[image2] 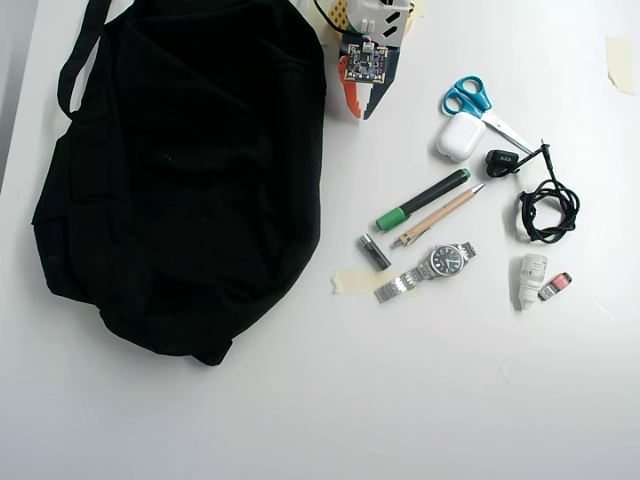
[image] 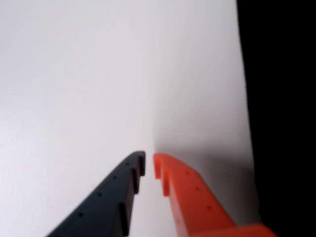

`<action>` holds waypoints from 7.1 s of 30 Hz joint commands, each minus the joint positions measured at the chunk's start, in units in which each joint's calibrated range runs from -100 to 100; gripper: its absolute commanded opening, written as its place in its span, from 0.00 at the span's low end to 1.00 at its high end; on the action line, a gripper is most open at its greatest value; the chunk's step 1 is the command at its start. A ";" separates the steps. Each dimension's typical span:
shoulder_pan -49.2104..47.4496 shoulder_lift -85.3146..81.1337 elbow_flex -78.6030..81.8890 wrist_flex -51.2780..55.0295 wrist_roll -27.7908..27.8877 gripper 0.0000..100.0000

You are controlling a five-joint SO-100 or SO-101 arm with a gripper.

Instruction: Put the whiteboard marker into the black bag

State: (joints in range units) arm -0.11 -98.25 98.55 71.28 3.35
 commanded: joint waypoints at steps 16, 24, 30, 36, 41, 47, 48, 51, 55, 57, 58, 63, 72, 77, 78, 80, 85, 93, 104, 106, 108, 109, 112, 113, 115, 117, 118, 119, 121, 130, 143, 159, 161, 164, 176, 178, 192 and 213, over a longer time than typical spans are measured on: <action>5.72 -0.01 -6.28 -1.00 -8.01 0.03; 8.26 6.05 -19.93 1.93 -10.84 0.08; 9.98 32.69 -44.82 4.94 -12.99 0.08; -0.79 64.31 -70.07 6.93 -21.96 0.08; -14.55 75.51 -75.46 4.51 -32.45 0.14; -20.61 79.74 -73.93 -0.91 -36.59 0.25; -20.83 80.41 -73.84 -1.86 -36.59 0.26; -21.66 82.73 -73.84 -4.96 -36.54 0.28; -21.06 86.22 -74.11 -8.32 -36.12 0.30; -20.68 87.96 -74.74 -9.61 -36.07 0.31; -20.38 88.87 -74.83 -10.65 -36.01 0.31; -20.31 93.44 -74.83 -15.21 -36.01 0.31; -20.31 99.24 -74.83 -21.93 -36.01 0.32; -20.61 103.73 -74.83 -27.96 -36.33 0.32; -20.76 104.47 -74.83 -28.82 -36.38 0.32; -20.91 105.63 -74.92 -30.20 -36.43 0.32; -20.98 107.88 -74.92 -31.75 -36.43 0.31; -22.25 108.62 -73.93 -31.75 -36.43 0.25; -22.25 113.60 -74.65 -33.38 -36.49 0.24; -22.25 113.60 -74.65 -33.38 -36.49 0.24; -22.25 113.60 -74.47 -33.38 -36.49 0.24; -22.25 113.52 -74.47 -33.38 -36.49 0.23; -21.95 113.52 -74.65 -33.38 -36.49 0.19; -21.80 113.52 -74.65 -33.38 -36.43 0.19; -21.66 113.52 -74.74 -33.30 -36.22 0.19; -21.95 113.52 -74.74 -33.30 -36.33 0.22; -22.10 113.52 -74.47 -33.30 -36.33 0.23; -22.10 113.52 -74.11 -33.30 -36.38 0.24; -22.03 113.52 -73.84 -33.04 -36.22 0.26; -20.98 114.68 -73.66 -32.61 -36.01 0.26; -20.01 114.60 -73.03 -25.46 -36.38 0.26; -18.89 117.25 -73.75 -26.24 -36.07 0.25; -18.81 117.67 -73.84 -26.32 -36.22 0.25; -18.74 117.67 -73.84 -26.32 -36.28 0.25; -19.04 117.75 -74.38 -26.32 -36.07 0.02; -19.04 117.75 -74.38 -26.32 -36.17 0.02; -2.51 104.14 -100.89 0.12 -27.26 0.02; 32.72 105.72 -112.03 2.36 -24.69 0.23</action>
State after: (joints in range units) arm 31.45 9.34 -13.40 76.31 -21.76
